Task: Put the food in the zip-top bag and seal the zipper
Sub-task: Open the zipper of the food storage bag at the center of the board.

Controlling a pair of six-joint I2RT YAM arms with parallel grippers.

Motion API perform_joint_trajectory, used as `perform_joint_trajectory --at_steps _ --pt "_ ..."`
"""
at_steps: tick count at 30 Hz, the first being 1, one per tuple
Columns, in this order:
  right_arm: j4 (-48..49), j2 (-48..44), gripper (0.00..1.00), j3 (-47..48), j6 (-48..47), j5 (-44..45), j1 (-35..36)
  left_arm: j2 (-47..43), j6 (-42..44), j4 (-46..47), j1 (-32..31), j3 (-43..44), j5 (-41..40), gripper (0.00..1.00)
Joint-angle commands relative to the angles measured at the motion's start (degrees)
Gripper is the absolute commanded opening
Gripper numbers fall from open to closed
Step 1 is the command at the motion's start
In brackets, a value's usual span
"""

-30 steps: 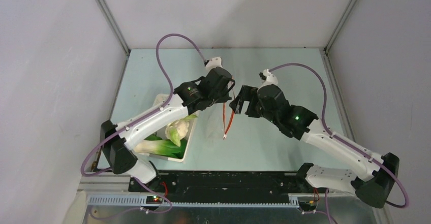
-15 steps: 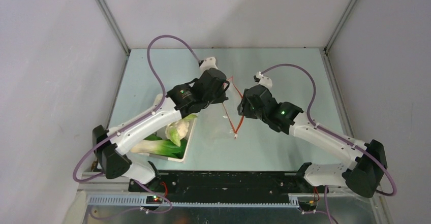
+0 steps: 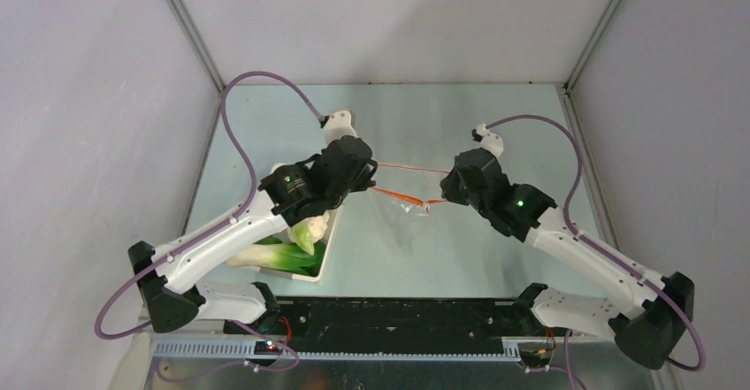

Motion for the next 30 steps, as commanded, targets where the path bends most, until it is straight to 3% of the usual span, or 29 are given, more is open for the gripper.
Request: perform_joint_trajectory --at_steps 1,5,9,11,12,13,14,15,23,26,30 --pt "-3.9 -4.8 0.0 -3.5 -2.1 4.1 -4.1 -3.2 2.3 -4.0 1.9 0.0 -11.9 0.0" --pt "0.7 -6.3 0.0 -4.6 -6.1 0.3 -3.0 -1.8 7.3 3.4 1.9 -0.9 -2.6 0.02" --pt "3.7 -6.2 0.0 -4.3 -7.2 0.3 -2.0 -0.2 10.4 11.2 1.9 -1.7 9.1 0.17" --pt "3.4 -6.1 0.0 -3.2 -7.8 1.5 -1.6 0.8 12.1 13.5 1.9 -1.1 13.7 0.4" --pt "2.5 -6.1 0.0 -2.2 -8.0 2.8 -1.5 1.1 12.7 13.9 1.9 -0.6 16.3 0.64" --pt "1.9 -6.0 0.0 -1.5 -8.6 3.7 -1.3 1.6 13.6 14.7 1.9 0.4 17.8 0.73" --pt "0.6 -6.0 0.0 -0.3 -8.9 5.4 -1.3 1.9 14.1 15.2 1.9 1.0 20.5 0.89" --pt "0.0 -6.0 0.0 0.3 -9.5 6.3 -1.2 2.5 14.7 16.0 1.9 2.2 21.7 0.97" --pt "-9.9 -5.5 0.0 9.1 -13.5 16.1 -1.3 3.3 16.8 16.8 2.0 8.2 31.4 1.0" --pt "-13.3 -5.7 0.0 12.1 -15.2 20.4 -1.5 1.1 17.0 15.8 1.9 7.4 30.9 1.0" --pt "-17.2 -6.0 0.0 13.1 -15.2 24.8 -1.5 -3.7 15.4 11.4 2.0 3.3 23.9 1.0"
